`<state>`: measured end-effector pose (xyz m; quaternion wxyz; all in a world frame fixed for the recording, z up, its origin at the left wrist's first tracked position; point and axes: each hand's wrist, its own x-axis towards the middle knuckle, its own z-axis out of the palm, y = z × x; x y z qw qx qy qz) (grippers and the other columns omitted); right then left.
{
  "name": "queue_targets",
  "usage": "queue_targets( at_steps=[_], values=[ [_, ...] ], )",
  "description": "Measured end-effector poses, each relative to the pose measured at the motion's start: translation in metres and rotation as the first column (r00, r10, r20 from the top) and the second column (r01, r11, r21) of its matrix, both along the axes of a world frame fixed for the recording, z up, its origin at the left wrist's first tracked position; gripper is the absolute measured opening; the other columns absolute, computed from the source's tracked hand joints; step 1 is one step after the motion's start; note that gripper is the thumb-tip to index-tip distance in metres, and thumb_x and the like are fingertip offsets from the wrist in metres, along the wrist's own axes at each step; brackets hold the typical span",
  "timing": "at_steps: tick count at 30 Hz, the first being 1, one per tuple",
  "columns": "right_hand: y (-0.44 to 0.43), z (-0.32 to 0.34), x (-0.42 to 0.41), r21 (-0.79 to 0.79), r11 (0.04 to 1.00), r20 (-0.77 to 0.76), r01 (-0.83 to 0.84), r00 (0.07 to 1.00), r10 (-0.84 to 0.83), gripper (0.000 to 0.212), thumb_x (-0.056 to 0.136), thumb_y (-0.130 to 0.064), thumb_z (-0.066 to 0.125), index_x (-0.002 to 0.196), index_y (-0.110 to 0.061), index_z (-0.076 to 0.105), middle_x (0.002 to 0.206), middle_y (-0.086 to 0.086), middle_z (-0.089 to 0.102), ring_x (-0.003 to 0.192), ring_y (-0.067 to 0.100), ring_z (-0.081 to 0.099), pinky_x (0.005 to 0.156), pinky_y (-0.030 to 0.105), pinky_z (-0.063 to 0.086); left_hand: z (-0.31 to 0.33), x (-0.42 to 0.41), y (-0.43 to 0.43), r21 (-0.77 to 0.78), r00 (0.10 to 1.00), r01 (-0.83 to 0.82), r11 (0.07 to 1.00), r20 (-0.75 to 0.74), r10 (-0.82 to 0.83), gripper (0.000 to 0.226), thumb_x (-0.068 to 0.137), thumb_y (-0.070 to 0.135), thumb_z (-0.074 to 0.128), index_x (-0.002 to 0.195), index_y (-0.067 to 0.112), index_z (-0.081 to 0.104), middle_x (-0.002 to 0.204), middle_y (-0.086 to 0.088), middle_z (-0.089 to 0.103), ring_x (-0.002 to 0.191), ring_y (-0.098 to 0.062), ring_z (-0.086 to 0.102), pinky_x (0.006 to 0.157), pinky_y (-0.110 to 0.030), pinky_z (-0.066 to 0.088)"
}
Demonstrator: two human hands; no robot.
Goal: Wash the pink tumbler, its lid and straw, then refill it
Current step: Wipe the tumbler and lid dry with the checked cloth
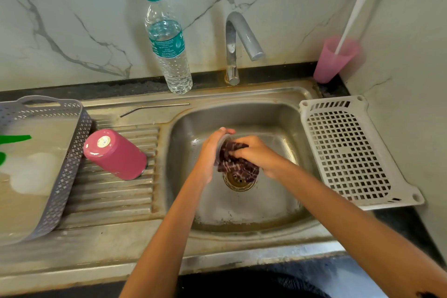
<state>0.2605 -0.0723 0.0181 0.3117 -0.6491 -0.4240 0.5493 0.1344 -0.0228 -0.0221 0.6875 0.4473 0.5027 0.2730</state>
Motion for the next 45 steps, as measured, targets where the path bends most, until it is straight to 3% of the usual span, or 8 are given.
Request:
queue_targets(
  at_steps=[4, 8, 12, 20, 24, 34, 40, 45],
  values=[
    [0.002, -0.004, -0.011, -0.343, 0.872, -0.602, 0.349, 0.631, -0.489, 0.019, 0.093, -0.001, 0.045, 0.086, -0.002, 0.063, 0.075, 0.013, 0.064, 0.065, 0.019, 0.063, 0.064, 0.029, 0.052, -0.001, -0.003, -0.001, 0.061, 0.991, 0.005, 0.998, 0.135, -0.013, 0.037, 0.102, 0.037, 0.036, 0.111, 0.014, 0.064, 0.096, -0.003, 0.069, 0.092, -0.016, 0.065, 0.081, -0.033, 0.051],
    [-0.002, -0.005, -0.018, -0.210, 0.887, -0.483, 0.411, 0.745, -0.460, 0.008, 0.093, -0.013, 0.057, 0.100, -0.009, 0.056, 0.089, 0.011, 0.064, 0.077, 0.020, 0.065, 0.070, 0.032, 0.053, -0.002, -0.003, -0.001, 0.016, 0.992, -0.007, 1.000, 0.127, 0.005, 0.036, 0.102, 0.039, 0.038, 0.109, 0.016, 0.065, 0.098, -0.005, 0.071, 0.095, -0.018, 0.066, 0.083, -0.031, 0.052],
    [-0.016, -0.011, -0.022, 0.159, 0.987, 0.007, 0.035, 0.999, -0.037, 0.060, 0.075, -0.024, 0.080, 0.127, -0.020, 0.051, 0.120, 0.001, 0.060, 0.108, 0.014, 0.060, 0.091, 0.027, 0.049, -0.004, -0.009, 0.005, -0.131, 0.989, -0.071, 0.989, 0.118, 0.086, 0.036, 0.097, 0.046, 0.045, 0.102, 0.017, 0.067, 0.091, -0.007, 0.072, 0.091, -0.021, 0.068, 0.078, -0.035, 0.054],
    [-0.012, -0.038, -0.015, 0.364, 0.629, 0.909, -0.687, 0.408, -0.080, 0.053, 0.054, 0.002, 0.080, 0.104, -0.013, 0.070, 0.110, 0.004, 0.067, 0.085, 0.027, 0.060, 0.070, 0.033, 0.054, -0.004, -0.012, 0.001, -0.319, 0.985, -0.066, 0.945, 0.129, 0.113, 0.040, 0.096, 0.048, 0.042, 0.093, 0.019, 0.069, 0.084, -0.004, 0.071, 0.075, -0.018, 0.067, 0.066, -0.033, 0.053],
    [-0.004, -0.040, -0.024, 0.268, 0.774, 0.951, -0.573, 0.287, -0.117, 0.062, 0.057, -0.006, 0.083, 0.115, -0.009, 0.064, 0.106, 0.007, 0.063, 0.085, 0.027, 0.058, 0.062, 0.033, 0.052, 0.007, -0.003, 0.004, -0.214, 0.993, -0.113, 0.970, 0.009, 0.118, 0.032, 0.088, 0.047, 0.053, 0.098, 0.020, 0.067, 0.086, -0.003, 0.067, 0.073, -0.016, 0.063, 0.063, -0.028, 0.049],
    [0.033, 0.004, 0.011, -0.049, 0.979, 0.129, -0.199, 0.970, 0.204, 0.015, 0.076, -0.004, 0.065, 0.091, -0.005, 0.070, 0.089, 0.016, 0.071, 0.085, 0.027, 0.068, 0.077, 0.038, 0.054, 0.010, -0.002, 0.010, 0.259, 0.996, -0.077, 0.963, -0.029, 0.088, 0.025, 0.100, 0.027, 0.046, 0.098, 0.021, 0.071, 0.097, 0.005, 0.069, 0.095, -0.011, 0.064, 0.078, -0.032, 0.052],
    [0.018, 0.010, 0.005, -0.212, 0.956, -0.673, 0.205, 0.678, -0.295, 0.014, 0.083, 0.001, 0.061, 0.095, -0.005, 0.066, 0.085, 0.008, 0.071, 0.082, 0.017, 0.065, 0.073, 0.025, 0.053, 0.024, 0.004, 0.017, 0.156, 0.969, -0.162, 0.974, 0.213, 0.127, 0.039, 0.091, 0.046, 0.042, 0.105, 0.019, 0.066, 0.099, -0.007, 0.070, 0.093, -0.024, 0.066, 0.076, -0.036, 0.052],
    [0.013, 0.005, -0.002, 0.102, 0.979, -0.290, 0.179, 0.946, -0.143, 0.025, 0.083, 0.005, 0.060, 0.100, -0.012, 0.067, 0.086, 0.004, 0.070, 0.081, 0.012, 0.066, 0.080, 0.027, 0.053, 0.012, 0.003, 0.014, 0.055, 0.952, -0.193, 0.980, 0.254, 0.173, 0.040, 0.102, 0.037, 0.035, 0.108, 0.010, 0.063, 0.091, -0.006, 0.070, 0.087, -0.018, 0.066, 0.073, -0.030, 0.055]
  ],
)
